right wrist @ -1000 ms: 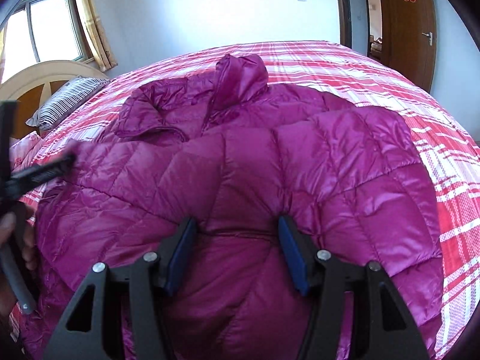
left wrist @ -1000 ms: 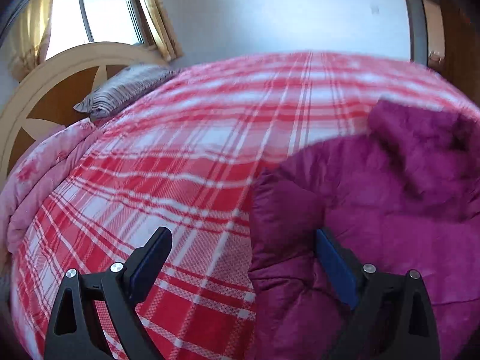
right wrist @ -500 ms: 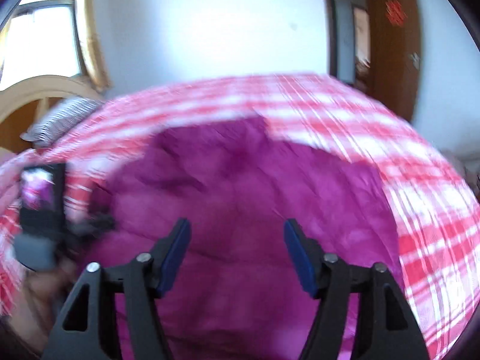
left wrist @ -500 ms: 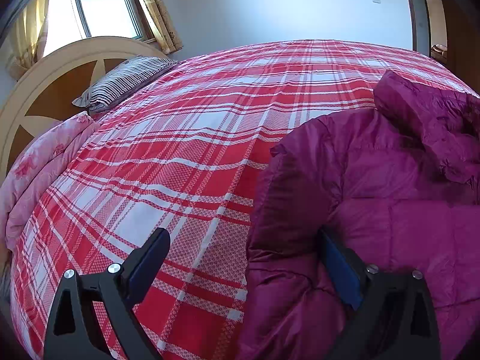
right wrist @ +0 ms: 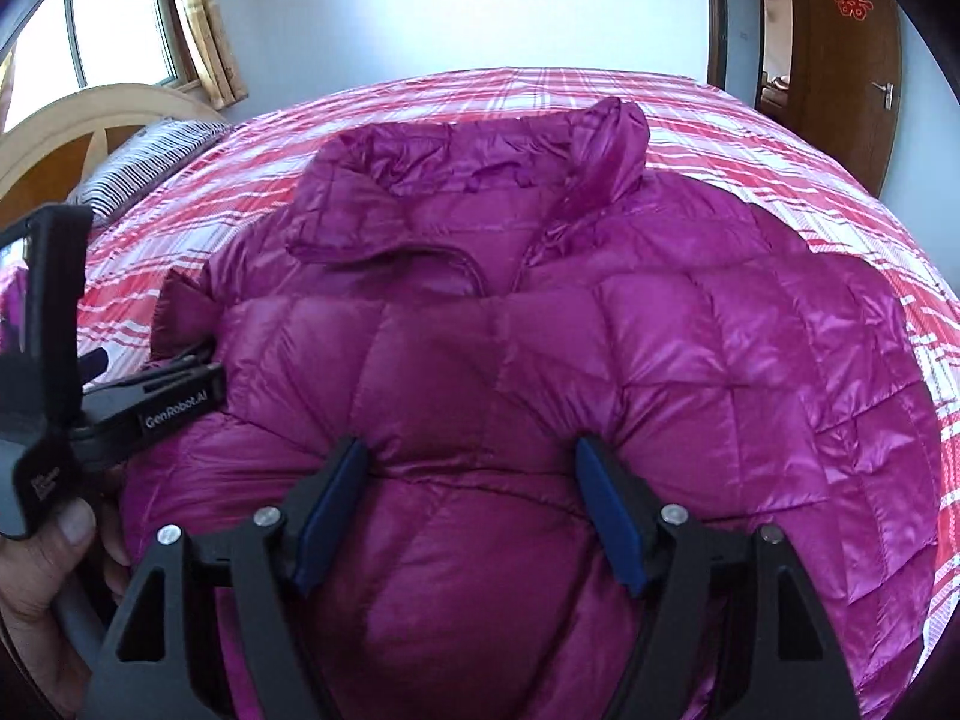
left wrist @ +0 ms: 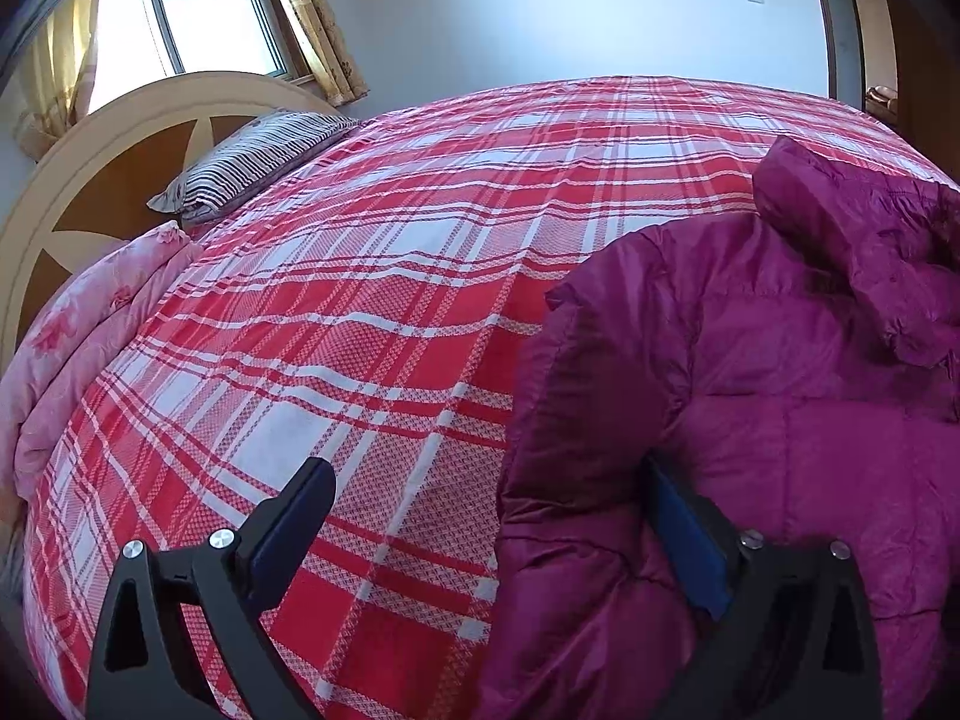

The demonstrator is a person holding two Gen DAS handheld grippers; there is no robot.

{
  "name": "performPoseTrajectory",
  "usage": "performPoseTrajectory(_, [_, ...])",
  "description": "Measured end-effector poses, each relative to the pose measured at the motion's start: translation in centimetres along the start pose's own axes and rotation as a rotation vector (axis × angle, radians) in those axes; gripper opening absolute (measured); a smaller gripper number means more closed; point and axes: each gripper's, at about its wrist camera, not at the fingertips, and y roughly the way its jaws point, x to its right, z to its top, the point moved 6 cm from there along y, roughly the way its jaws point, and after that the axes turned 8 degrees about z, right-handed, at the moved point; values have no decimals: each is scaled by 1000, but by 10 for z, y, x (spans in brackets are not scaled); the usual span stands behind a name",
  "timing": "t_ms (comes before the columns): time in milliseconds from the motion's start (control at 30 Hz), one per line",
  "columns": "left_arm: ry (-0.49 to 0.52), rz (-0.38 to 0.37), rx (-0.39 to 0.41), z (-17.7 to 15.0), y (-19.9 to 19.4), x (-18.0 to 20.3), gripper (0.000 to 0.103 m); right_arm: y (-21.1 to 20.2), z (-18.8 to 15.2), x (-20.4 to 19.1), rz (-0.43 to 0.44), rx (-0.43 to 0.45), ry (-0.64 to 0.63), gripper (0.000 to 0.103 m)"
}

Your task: Fold large clothes

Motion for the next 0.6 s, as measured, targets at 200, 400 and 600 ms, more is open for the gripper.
performPoseTrajectory(200, [-4, -3, -1, 0, 0, 0, 102, -43, 6, -7, -24, 111, -83, 66])
performPoseTrajectory(400, [-4, -3, 4, 0, 0, -1, 102, -36, -6, 40, -55, 60, 2, 54])
performPoseTrajectory(600, [-5, -3, 5, 0, 0, -1, 102, -24, -14, 44, -27, 38, 8, 53])
